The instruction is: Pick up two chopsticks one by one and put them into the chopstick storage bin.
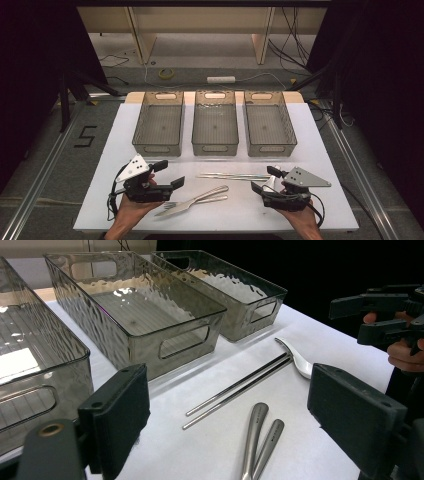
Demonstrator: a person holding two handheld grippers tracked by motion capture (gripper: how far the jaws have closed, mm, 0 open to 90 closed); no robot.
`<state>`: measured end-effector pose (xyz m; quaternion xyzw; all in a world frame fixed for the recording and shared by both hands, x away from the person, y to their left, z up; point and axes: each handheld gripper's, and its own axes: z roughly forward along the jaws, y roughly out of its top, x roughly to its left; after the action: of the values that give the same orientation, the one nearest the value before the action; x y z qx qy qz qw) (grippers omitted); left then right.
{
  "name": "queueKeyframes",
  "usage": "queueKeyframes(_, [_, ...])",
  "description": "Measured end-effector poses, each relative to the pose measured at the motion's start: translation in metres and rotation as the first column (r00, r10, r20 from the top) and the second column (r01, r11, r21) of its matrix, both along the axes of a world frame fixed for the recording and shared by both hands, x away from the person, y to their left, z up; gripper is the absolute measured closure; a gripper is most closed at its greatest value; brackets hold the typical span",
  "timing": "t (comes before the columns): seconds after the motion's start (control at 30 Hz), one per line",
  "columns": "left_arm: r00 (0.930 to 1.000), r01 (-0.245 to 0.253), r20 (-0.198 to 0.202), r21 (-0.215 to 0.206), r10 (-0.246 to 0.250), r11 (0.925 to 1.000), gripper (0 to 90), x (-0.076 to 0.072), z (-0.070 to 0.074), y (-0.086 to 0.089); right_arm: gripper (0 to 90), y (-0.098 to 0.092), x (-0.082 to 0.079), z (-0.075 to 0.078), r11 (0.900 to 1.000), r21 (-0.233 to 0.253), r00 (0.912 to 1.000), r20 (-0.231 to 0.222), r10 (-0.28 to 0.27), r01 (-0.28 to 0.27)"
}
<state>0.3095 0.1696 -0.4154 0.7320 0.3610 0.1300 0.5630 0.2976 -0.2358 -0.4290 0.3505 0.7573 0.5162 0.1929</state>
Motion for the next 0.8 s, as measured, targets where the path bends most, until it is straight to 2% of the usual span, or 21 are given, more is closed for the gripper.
queueKeyframes(0.23, [1.0000,0.001,-0.001,0.000,-0.001,1.0000,16.5,0.000,0.000,0.000,25.3,-0.001,0.002,0.002,1.000,-0.011,0.9999,-0.008,0.011,-0.011])
queueKeyframes(0.4, [1.0000,-0.001,-0.001,0.000,0.001,1.0000,16.5,0.001,0.000,0.000,25.7,-0.002,0.006,0.008,0.999,-0.038,0.9996,-0.012,0.026,-0.027])
queueKeyframes(0.53, [1.0000,-0.001,-0.002,-0.001,0.001,1.0000,16.5,0.001,0.000,0.000,26.5,-0.004,0.014,0.017,0.995,-0.092,0.9990,-0.023,0.039,-0.041])
queueKeyframes(0.6, [1.0000,0.000,0.000,0.002,0.000,1.0000,16.5,0.001,0.000,0.001,26.5,-0.004,0.016,0.020,0.994,-0.098,0.9983,-0.035,0.046,-0.049])
queueKeyframes(0.63, [1.0000,0.000,0.000,0.003,0.000,1.0000,16.5,0.001,0.000,0.001,26.5,-0.004,0.020,0.023,0.990,-0.125,0.9973,-0.045,0.058,-0.064])
queueKeyframes(0.67, [1.0000,-0.001,0.000,0.002,0.001,1.0000,16.5,0.002,0.000,0.001,26.5,-0.004,0.020,0.023,0.990,-0.125,0.9973,-0.045,0.058,-0.064])
queueKeyframes(0.7, [1.0000,-0.001,0.000,0.002,0.001,1.0000,16.5,0.002,0.000,0.001,26.6,-0.002,0.025,0.027,0.983,-0.165,0.9951,-0.066,0.074,-0.084])
queueKeyframes(0.73, [1.0000,-0.001,0.001,0.001,0.001,1.0000,16.5,0.001,0.000,0.001,26.6,-0.002,0.025,0.027,0.983,-0.165,0.9951,-0.066,0.074,-0.084])
queueKeyframes(0.8, [1.0000,0.000,0.001,0.002,0.000,1.0000,16.5,0.001,0.000,0.001,28.1,0.003,0.032,0.033,0.966,-0.226,0.9898,-0.092,0.109,-0.127])
